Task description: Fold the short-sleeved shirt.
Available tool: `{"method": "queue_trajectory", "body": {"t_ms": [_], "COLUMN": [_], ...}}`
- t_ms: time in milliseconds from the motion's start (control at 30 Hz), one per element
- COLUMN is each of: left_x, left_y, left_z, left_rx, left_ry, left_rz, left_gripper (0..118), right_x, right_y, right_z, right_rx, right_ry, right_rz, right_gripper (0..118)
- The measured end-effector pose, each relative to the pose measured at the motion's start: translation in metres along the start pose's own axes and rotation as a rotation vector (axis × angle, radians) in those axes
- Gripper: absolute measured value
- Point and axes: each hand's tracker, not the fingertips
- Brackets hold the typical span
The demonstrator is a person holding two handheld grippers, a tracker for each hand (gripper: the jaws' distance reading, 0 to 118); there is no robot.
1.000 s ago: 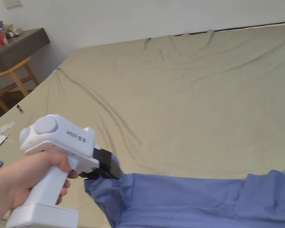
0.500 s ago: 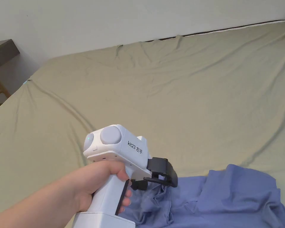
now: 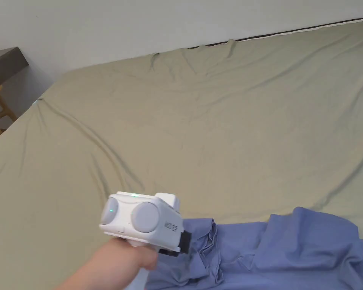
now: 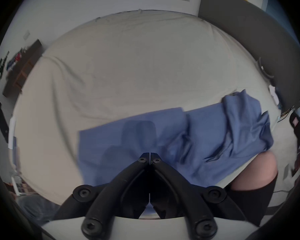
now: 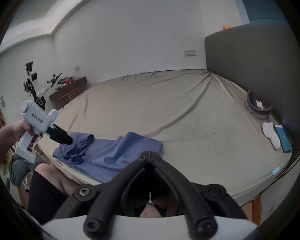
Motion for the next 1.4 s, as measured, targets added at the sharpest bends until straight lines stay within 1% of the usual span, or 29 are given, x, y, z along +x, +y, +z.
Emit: {"method": "queue_trajectory", "body": {"t_ms": [33, 133, 200, 233, 300, 333, 367, 433, 467, 533, 600, 667, 700, 733, 767, 800, 833, 867, 933, 1000, 1133, 1167, 1200, 1233, 1267, 1300, 1333, 1367, 1400], "left_x": [0.010, 0.041, 0.056, 0.052, 0.037, 0.031, 0.026, 0.005, -0.015, -0.063, -0.110, -0.154, -0.176, -0.196, -0.209, -0.216, -0.221, -0.225, -0.214, -0.215, -0.220, -0.217, -0.218, -0.215, -0.211, -0.208, -0.206, -0.214, -0.216], "left_y": [-0.001, -0.013, -0.018, -0.017, -0.019, -0.021, -0.024, -0.032, -0.034, -0.041, -0.053, -0.064, -0.069, -0.075, -0.079, -0.081, -0.083, -0.082, -0.080, -0.082, -0.075, -0.075, -0.075, -0.075, -0.077, -0.078, -0.084, -0.082, -0.080], "left_z": [-0.009, -0.036, -0.025, -0.012, 0.012, 0.024, 0.035, 0.061, 0.067, 0.071, 0.068, 0.056, 0.048, 0.037, 0.026, 0.013, 0.002, -0.008, -0.027, -0.033, -0.057, -0.063, -0.070, -0.076, -0.084, -0.092, -0.100, -0.090, -0.088], "left_rx": [-0.014, -0.129, -0.047, -0.020, 0.000, 0.012, 0.047, 0.133, 0.128, 0.120, 0.148, 0.136, 0.100, 0.095, 0.092, 0.071, 0.049, 0.032, 0.016, 0.135, 0.167, 0.135, 0.135, 0.119, 0.089, 0.059, 0.032, 0.116, 0.097], "left_ry": [-0.005, -0.030, -0.033, -0.143, -0.410, -0.409, -0.356, -0.259, -0.261, -0.318, -0.353, -0.355, -0.381, -0.419, -0.447, -0.469, -0.528, -0.599, -0.683, -0.781, -0.900, -0.917, -0.962, -0.948, -0.903, -0.836, -0.776, -0.929, -0.924], "left_rz": [0.011, -0.062, -0.090, -0.093, 0.080, 0.098, 0.056, -0.019, -0.014, 0.064, 0.051, 0.168, 0.237, 0.319, 0.387, 0.461, 0.481, 0.485, 0.500, 0.492, 0.543, 0.554, 0.561, 0.558, 0.553, 0.550, 0.553, 0.603, 0.610], "left_gripper": [0, 0, 0, 0, 0, 0, 0, 0, 0, 0, 0, 1, 8, 26, 63, 90, 105, 110, 110, 112, 111, 107, 96, 76, 31, 15, 15, 15, 15], "right_x": [-0.003, -0.008, -0.010, -0.011, -0.011, -0.011, -0.011, -0.011, -0.011, -0.011, -0.012, -0.015, -0.016, -0.017, -0.019, -0.021, -0.023, -0.025, -0.032, -0.038, -0.047, -0.048, -0.049, -0.049, -0.050, -0.051, -0.053, -0.054, -0.054], "right_y": [0.001, 0.000, 0.000, -0.001, -0.001, -0.001, -0.002, -0.002, -0.002, -0.003, -0.003, -0.004, -0.004, -0.003, -0.003, -0.004, -0.004, -0.004, -0.006, -0.007, -0.005, -0.004, -0.002, 0.000, 0.002, 0.004, 0.005, 0.005, 0.005], "right_z": [-0.001, -0.001, 0.000, 0.000, -0.001, -0.002, -0.003, -0.004, -0.004, -0.006, -0.008, -0.010, -0.010, -0.010, -0.011, -0.013, -0.014, -0.016, -0.018, -0.020, -0.031, -0.033, -0.035, -0.035, -0.034, -0.032, -0.031, -0.028, -0.027], "right_rx": [-0.005, -0.013, -0.013, -0.013, -0.015, -0.018, -0.021, -0.027, -0.029, -0.040, -0.054, -0.059, -0.060, -0.062, -0.064, -0.067, -0.075, -0.085, -0.108, -0.120, -0.140, -0.147, -0.162, -0.149, -0.133, -0.126, -0.114, -0.103, -0.100], "right_ry": [0.002, -0.001, 0.005, 0.003, -0.002, -0.002, -0.001, -0.006, -0.006, -0.006, -0.005, -0.006, -0.005, -0.003, -0.001, 0.000, 0.000, -0.002, -0.002, -0.008, 0.010, 0.016, 0.043, 0.070, 0.086, 0.087, 0.087, 0.085, 0.087], "right_rz": [0.006, 0.012, 0.021, 0.026, 0.030, 0.029, 0.030, 0.029, 0.029, 0.032, 0.041, 0.049, 0.051, 0.050, 0.047, 0.045, 0.045, 0.051, 0.080, 0.110, 0.130, 0.123, 0.086, 0.053, 0.045, 0.053, 0.067, 0.081, 0.087], "right_gripper": [0, 0, 0, 0, 0, 0, 0, 0, 0, 0, 0, 0, 0, 0, 0, 0, 0, 0, 0, 0, 0, 0, 0, 0, 0, 0, 0, 0, 0]}}
